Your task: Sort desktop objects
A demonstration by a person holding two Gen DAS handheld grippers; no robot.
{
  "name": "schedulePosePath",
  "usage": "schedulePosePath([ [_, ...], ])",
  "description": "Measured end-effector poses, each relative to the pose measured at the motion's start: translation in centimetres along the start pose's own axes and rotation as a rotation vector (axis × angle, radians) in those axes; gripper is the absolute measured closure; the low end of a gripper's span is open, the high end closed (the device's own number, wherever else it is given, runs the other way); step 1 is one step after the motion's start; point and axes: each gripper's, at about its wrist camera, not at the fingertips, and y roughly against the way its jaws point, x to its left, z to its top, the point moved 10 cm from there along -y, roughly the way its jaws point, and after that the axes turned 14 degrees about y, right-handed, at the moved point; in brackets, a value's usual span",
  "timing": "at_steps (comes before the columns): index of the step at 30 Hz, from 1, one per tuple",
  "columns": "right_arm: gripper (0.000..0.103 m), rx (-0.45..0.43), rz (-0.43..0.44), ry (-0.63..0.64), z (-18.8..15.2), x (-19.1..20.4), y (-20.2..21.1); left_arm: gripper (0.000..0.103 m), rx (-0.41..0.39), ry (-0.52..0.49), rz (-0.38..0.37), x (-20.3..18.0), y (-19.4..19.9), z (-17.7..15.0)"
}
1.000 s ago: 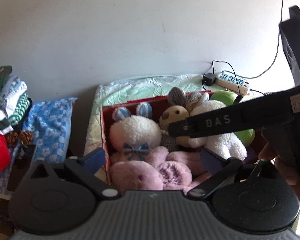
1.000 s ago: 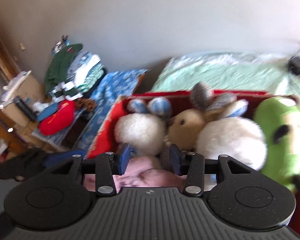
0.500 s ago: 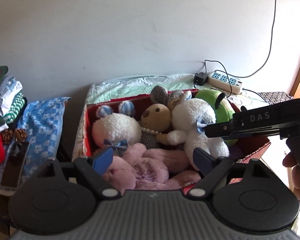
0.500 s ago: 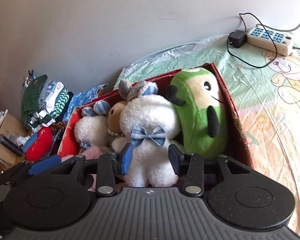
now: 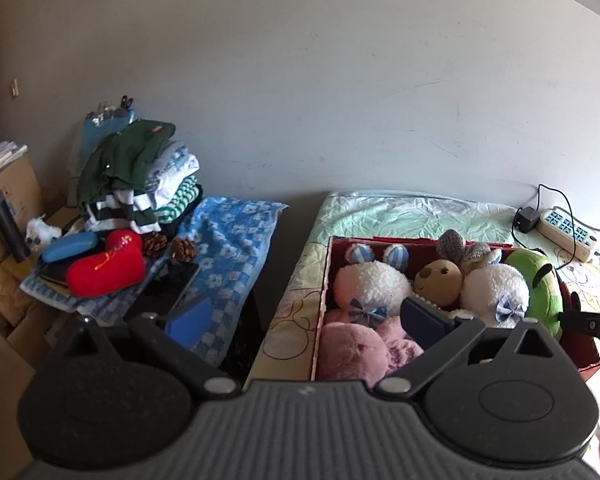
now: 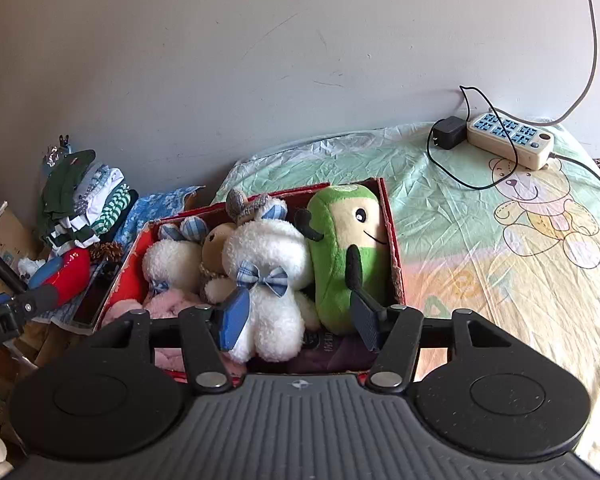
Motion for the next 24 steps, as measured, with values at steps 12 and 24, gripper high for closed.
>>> schedulePosePath([
  [12,0.035,-0.003,0.006,0.078,-2.5,-1.5,4.0,0.001,0.048,0.036,0.095,-4.6,3.1,-5.1],
  [24,0.013,0.059,-0.105,0.126,-4.3,-2.6,5.8,0.001,0.168,0.07,0.159,-7.3,3.7,-8.7],
])
